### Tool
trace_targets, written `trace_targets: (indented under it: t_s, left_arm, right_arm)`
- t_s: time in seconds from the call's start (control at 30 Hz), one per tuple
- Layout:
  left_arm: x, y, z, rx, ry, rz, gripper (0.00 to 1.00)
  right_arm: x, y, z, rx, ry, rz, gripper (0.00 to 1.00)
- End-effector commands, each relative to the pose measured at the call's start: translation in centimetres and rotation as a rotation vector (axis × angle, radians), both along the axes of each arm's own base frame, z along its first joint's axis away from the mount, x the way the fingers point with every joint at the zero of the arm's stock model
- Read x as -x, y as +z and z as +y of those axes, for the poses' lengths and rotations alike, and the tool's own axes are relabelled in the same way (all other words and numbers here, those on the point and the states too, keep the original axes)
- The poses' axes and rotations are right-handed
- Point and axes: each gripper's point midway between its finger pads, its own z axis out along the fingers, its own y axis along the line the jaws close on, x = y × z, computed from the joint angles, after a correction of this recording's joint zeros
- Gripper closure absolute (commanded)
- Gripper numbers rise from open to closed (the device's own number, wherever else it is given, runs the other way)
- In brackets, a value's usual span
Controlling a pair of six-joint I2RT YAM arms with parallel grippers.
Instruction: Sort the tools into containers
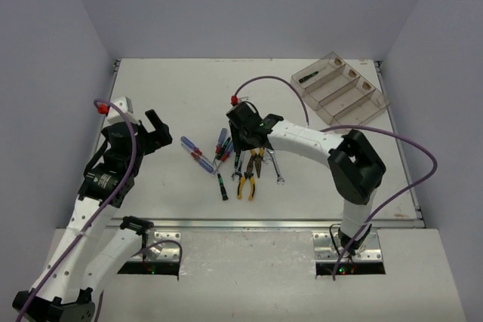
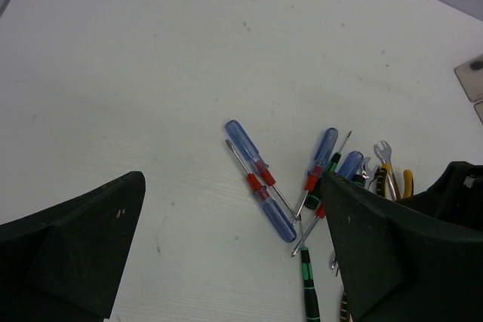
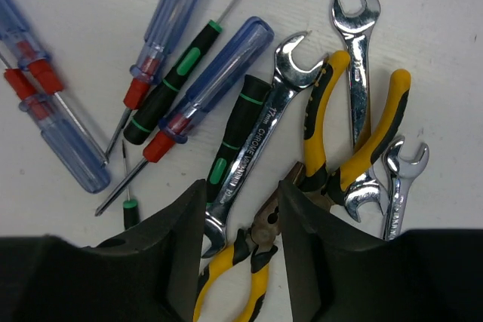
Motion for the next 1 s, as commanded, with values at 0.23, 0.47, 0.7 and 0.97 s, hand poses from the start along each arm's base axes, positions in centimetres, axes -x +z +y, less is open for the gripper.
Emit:
trace_targets:
  t_s: [0.23,0.47,0.7,0.97]
  left_arm:
    - [-0.2,1.9,-1.2,0.031,-0.07,-0.072,0.0]
    - [0.0,2.2,-1.5,0.036,-0.085,-0.087,0.0]
    - [0.1,2.3,-1.7,0.038,-0.097,-0.093,0.0]
    - [0.2,2.4,-1.7,0.037,-0.1,-0.097,0.0]
  right_arm:
    - [-0.4,-3.6,2.1,0.018,-0.182,0.015,0.71]
    - [-1.1,-5.2,2.5,0.063,-0.199,0.039,0.71]
    - [-1.4,-6.4,2.8,0.074,-0.225,0.053,0.74]
    - [-1.1,-8.2,2.5,0.089,-0.271,0.093,0.77]
